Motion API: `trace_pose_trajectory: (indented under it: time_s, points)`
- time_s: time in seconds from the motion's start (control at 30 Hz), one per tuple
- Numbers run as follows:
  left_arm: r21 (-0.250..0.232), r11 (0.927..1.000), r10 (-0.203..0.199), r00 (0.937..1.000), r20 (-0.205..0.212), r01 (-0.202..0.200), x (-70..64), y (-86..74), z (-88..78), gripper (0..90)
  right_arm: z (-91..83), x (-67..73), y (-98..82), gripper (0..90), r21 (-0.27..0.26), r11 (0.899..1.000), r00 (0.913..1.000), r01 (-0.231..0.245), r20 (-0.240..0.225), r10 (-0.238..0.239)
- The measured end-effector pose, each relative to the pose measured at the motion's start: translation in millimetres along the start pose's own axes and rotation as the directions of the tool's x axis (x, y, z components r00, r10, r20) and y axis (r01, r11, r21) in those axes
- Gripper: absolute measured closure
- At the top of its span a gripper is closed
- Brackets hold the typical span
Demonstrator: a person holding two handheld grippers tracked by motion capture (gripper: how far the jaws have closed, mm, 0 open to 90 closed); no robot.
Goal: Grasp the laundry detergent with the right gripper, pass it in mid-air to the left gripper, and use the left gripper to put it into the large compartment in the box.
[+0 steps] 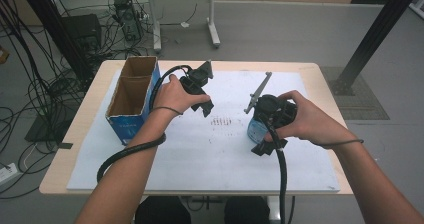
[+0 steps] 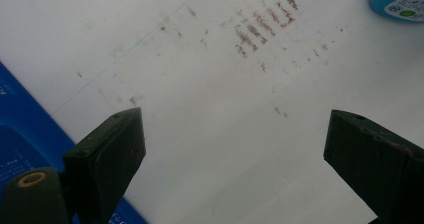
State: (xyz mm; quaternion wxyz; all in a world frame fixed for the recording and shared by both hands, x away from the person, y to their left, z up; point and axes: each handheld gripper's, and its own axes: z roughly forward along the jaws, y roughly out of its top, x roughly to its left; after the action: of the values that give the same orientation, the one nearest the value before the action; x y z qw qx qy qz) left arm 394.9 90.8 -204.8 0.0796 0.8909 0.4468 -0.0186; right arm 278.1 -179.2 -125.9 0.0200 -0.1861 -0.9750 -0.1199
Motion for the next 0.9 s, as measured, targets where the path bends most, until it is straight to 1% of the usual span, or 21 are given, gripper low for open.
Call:
trace_pose_trajectory:
  time_s: [0.03,0.3,0.47,0.5,0.63,0.73,0.9]
  points:
    - [0.0,1.0,-0.002,1.0,-0.001,0.002,-0.3,0.2,0.2,10.0,0.3,-0.5,-1.3,8.0,-0.001,1.0,1.0,-0.008,-0.002,0.008]
    - [0.003,1.0,0.001,1.0,-0.001,-0.001,0.6,1.0,-2.0,10.0,0.4,-1.9,-6.8,8.0,0.01,1.0,0.9998,-0.02,-0.001,0.02]
    - [0.001,1.0,-0.008,1.0,0.001,0.008,2.9,-0.1,-1.6,9.9,-0.8,-3.1,-10.7,8.8,0.013,1.0,0.9997,-0.023,0.0,0.023]
    - [0.007,1.0,-0.004,1.0,-0.001,0.004,3.2,0.7,-1.8,9.9,-1.0,-3.0,-11.6,8.8,0.015,1.0,0.9996,-0.027,0.003,0.027]
    - [-0.002,0.9999,-0.013,0.9999,0.001,0.013,3.7,-0.5,-2.4,9.9,-1.0,-4.5,-15.2,8.7,0.022,0.999,0.9993,-0.037,0.005,0.037]
    - [0.001,1.0,-0.005,1.0,-0.001,0.005,4.0,-0.1,-3.0,9.8,-0.6,-5.9,-18.1,8.7,0.027,0.998,0.9988,-0.049,0.006,0.049]
    - [0.002,0.9999,-0.01,0.9999,-0.001,0.01,2.4,-0.5,-1.0,9.8,-0.5,-7.7,-26.1,8.8,0.025,0.998,0.9979,-0.064,0.01,0.064]
